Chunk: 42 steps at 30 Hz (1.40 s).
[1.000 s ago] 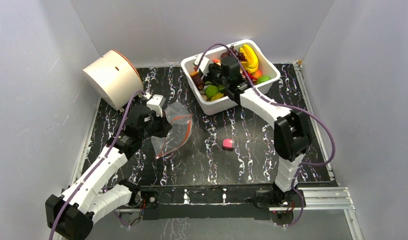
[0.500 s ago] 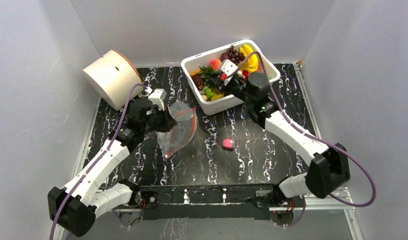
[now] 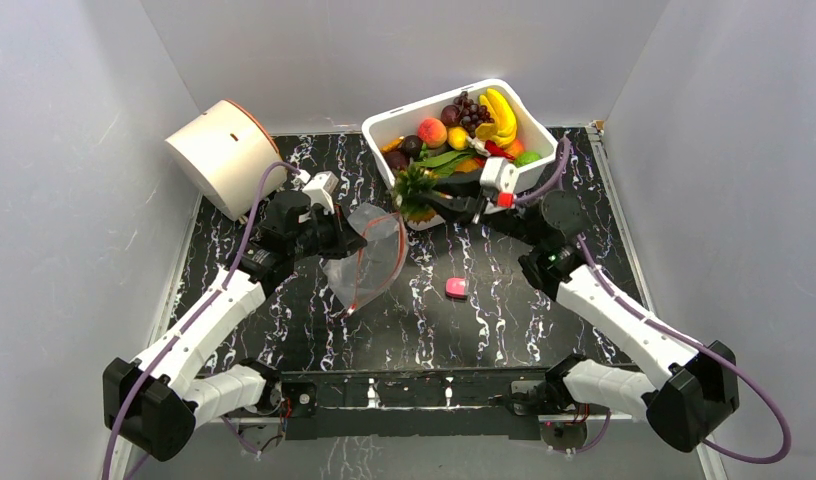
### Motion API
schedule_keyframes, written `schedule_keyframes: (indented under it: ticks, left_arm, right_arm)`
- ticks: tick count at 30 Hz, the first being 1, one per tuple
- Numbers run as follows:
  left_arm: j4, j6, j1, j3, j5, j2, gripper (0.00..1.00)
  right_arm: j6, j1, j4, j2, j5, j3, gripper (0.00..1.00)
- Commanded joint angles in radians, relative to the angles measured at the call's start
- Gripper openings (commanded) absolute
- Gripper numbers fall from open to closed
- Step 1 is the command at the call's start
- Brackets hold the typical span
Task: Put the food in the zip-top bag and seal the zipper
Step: Pick up the fake fruit from the bin, then place the fake fruit in the zipper food storage bag.
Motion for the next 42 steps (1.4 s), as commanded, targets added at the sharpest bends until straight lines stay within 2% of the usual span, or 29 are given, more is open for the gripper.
schedule_keyframes:
  ticks: [1,14,22,36,42]
  left_arm:
    - [0.043,-0.061,0.007,0.045,0.050,-0.003,0.00]
    - [0.093,-0.129,0.006,0.051,0.118,0.004,0.00]
    - [0.119,-0.164,0.006,0.043,0.151,-0.003,0.00]
    - [0.121,-0.180,0.006,0.051,0.211,-0.058,0.00]
    - [0.160,-0.211,0.007,0.048,0.250,-0.054,0.00]
  right_arm:
    - [0.152,0.052,0.252,-0.058,-0.131,-0.074,0.06]
    - [0.295,0.178,0.471,-0.089,-0.141,-0.176,0.06]
    - [0.274,0.198,0.487,-0.080,-0.127,-0.218,0.06]
    - [-0.002,0.198,0.170,-0.171,0.028,-0.302,0.03]
    - [0.008,0.199,0.219,-0.166,0.048,-0.329,0.02]
